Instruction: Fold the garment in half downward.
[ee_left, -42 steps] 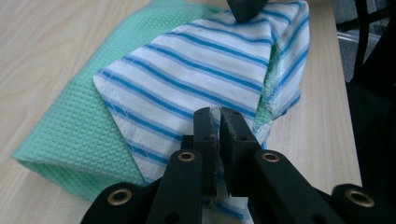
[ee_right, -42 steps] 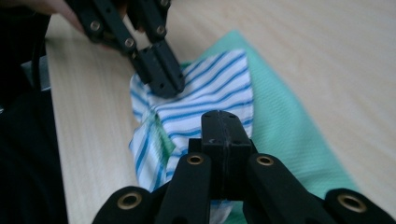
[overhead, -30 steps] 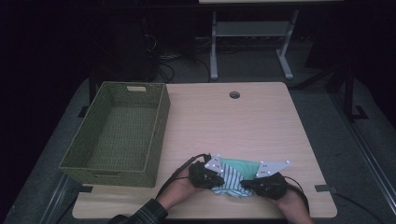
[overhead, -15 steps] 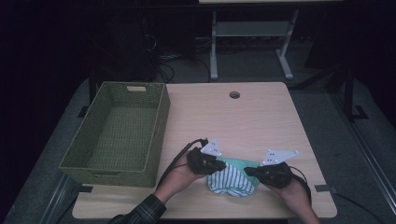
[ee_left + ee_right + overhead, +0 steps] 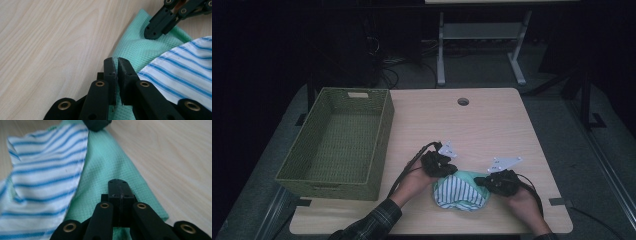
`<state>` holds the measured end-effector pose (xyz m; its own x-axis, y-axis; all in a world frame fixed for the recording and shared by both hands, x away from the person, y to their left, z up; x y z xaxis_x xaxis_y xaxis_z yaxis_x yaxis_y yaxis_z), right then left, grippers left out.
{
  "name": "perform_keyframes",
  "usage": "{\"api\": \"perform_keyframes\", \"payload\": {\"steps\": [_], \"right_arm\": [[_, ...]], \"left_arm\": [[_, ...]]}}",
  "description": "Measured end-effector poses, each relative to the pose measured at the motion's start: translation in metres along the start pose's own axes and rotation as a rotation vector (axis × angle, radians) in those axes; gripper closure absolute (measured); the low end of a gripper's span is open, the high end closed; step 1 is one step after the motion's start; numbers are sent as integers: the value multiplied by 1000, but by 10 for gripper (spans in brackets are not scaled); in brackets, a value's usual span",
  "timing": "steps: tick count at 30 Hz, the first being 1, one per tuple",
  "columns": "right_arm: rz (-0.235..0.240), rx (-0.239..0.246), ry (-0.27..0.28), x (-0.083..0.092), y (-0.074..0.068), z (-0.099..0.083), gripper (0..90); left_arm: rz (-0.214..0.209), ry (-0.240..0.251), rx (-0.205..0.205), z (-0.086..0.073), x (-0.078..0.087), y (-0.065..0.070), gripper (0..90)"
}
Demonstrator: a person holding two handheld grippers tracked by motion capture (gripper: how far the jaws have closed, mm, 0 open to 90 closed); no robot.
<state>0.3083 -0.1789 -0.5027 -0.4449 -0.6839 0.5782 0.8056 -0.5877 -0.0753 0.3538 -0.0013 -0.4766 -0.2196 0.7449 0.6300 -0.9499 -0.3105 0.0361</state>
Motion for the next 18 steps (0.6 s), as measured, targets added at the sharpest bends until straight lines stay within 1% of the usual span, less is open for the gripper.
{"api": "perform_keyframes", "payload": {"steps": [2,6,7,8,10,11,12,14,16,17,18], "right_arm": [[-1,-4,-9,-1,-1,-2,900],[1,-16,-7,-1,-2,-3,900],[1,-18,-7,-1,-2,-3,900],[0,-15,-6,-1,-2,-3,900],[-5,-8,-7,-1,-3,-3,900],[-8,-9,-7,-1,-3,-3,900],[-10,-6,-5,-1,-3,-4,900],[-7,-9,-2,-1,-3,-4,900],[-3,-15,-3,-1,-2,-3,900],[1,-19,-1,-1,-2,-3,900],[8,-27,2,0,-1,-2,900]], "left_arm": [[0,2,14,-2,-1,0,852],[21,-43,-24,-12,-7,-1,870],[19,-49,-32,-14,-8,-1,885],[18,-30,-16,-16,-10,-1,891],[17,-41,-41,-16,-9,-1,894],[26,-29,-36,-16,-10,1,895],[31,-42,-60,-17,-9,0,895],[29,-40,-48,-16,-9,0,895],[25,-18,-29,-14,-7,0,891],[21,-11,-27,-13,-5,-1,887],[18,15,-4,-10,-1,-1,887]]}}
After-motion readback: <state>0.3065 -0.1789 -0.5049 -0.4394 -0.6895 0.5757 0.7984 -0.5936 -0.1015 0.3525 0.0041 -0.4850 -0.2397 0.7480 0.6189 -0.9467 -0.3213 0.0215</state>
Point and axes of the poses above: each handheld gripper's, and its own axes: x roughly backward along the jaws, z roughly out of its top, y roughly to its right, the point moved 5 cm from there along -x, roughly forward along the jaws, and after that the axes turned 10 degrees about y, right-handed, at the moved point
